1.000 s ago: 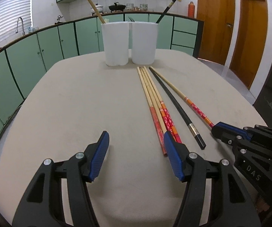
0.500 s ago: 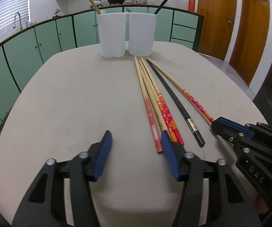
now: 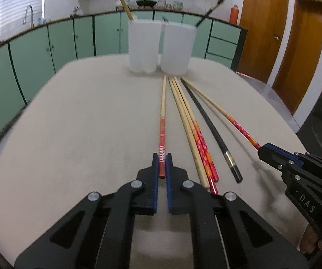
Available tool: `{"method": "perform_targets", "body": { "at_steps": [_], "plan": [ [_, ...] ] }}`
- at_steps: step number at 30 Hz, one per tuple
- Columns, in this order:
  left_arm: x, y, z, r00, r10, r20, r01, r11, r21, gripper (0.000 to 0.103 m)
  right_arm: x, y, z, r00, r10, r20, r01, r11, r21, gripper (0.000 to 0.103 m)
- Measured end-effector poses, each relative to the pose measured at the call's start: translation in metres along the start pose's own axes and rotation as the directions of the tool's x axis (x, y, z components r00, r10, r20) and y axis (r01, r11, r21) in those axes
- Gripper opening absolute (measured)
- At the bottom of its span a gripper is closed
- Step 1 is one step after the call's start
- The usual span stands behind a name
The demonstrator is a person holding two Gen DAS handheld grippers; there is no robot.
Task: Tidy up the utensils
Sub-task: 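Carry the red chopsticks to the white holder with both tools and lower them in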
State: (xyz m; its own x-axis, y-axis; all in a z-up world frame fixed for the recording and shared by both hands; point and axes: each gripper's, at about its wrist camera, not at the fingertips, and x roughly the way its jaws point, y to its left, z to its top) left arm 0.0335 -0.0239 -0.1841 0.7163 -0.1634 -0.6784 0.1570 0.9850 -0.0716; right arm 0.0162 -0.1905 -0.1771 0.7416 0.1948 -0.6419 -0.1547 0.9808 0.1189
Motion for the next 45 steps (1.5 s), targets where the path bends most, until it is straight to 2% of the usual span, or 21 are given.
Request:
{"method": "perform_targets", "body": {
  "at_steps": [5,11,20,27,36,42,45],
  "plan": [
    [-0.023,0.002,0.017,0.997,0.029,0.078,-0.031,0.999,0.021,0.005,-0.017,-0.004,0.016,0.999,0.001,0.051,-0.001,1.0,-0.007,0.006],
    [-0.054,0.003,0.045,0.984,0.033,0.175,-0.04,0.998,0.038,0.005,-0.041,-0.01,0.046,0.992,0.011,0.129,-0.011,1.0,-0.005,0.006],
    [-0.096,0.005,0.101,0.952,-0.008,0.306,-0.003,0.999,0.034,0.005,-0.068,-0.017,0.1,0.973,0.057,0.222,-0.057,0.998,-0.008,0.006],
    [-0.105,0.0,0.138,0.942,-0.053,0.331,0.038,0.998,0.053,0.005,-0.078,-0.02,0.147,0.967,0.087,0.238,-0.085,0.996,-0.021,0.005],
    [-0.12,-0.006,0.154,0.93,-0.1,0.355,0.079,0.994,0.073,0.005,-0.088,-0.024,0.19,0.962,0.15,0.227,-0.143,0.989,-0.05,0.005],
    [-0.126,-0.009,0.168,0.914,-0.109,0.391,0.084,0.993,0.08,0.005,-0.091,-0.027,0.209,0.953,0.189,0.236,-0.177,0.982,-0.069,0.005],
    [-0.127,-0.009,0.182,0.9,-0.104,0.422,0.077,0.994,0.081,0.005,-0.089,-0.028,0.222,0.946,0.212,0.244,-0.199,0.977,-0.08,0.005]
  ]
}}
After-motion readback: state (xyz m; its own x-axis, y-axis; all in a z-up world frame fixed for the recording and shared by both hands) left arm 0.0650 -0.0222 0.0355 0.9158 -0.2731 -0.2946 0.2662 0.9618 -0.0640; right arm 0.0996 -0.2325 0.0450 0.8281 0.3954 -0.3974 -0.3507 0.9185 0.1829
